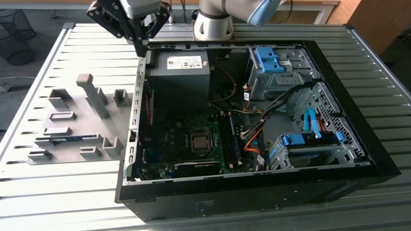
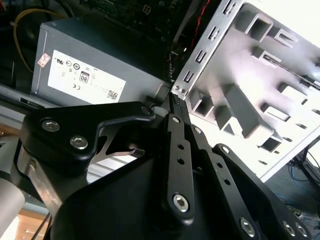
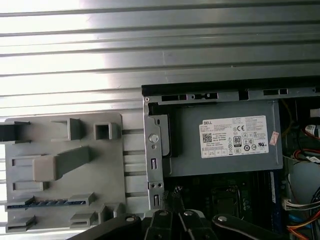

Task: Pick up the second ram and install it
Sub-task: 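Reach for the second ram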

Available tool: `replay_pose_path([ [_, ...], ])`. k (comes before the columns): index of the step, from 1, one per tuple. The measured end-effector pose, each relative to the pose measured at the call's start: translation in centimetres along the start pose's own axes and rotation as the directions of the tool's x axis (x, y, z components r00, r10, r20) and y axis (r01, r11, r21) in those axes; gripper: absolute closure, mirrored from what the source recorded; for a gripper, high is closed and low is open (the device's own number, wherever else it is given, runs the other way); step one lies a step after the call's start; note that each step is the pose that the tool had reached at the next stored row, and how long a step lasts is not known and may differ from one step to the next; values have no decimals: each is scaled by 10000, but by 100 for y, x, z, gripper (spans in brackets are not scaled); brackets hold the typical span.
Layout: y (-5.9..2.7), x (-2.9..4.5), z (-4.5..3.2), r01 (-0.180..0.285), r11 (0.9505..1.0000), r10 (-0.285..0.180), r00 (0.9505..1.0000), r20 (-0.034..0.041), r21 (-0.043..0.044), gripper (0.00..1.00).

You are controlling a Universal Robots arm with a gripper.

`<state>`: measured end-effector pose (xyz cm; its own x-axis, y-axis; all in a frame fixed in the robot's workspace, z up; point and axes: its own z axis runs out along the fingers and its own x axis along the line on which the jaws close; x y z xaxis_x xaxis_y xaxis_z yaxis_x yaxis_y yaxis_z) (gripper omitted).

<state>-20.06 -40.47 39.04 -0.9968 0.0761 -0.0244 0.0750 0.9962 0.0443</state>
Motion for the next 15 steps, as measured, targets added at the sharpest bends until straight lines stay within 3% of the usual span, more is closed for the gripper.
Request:
replay_pose_path([
  [6, -116, 113, -1, 0, 10000, 0, 10000, 1, 0, 89],
  [15, -149, 399, -3, -2, 10000, 2, 10000, 1, -1, 89],
])
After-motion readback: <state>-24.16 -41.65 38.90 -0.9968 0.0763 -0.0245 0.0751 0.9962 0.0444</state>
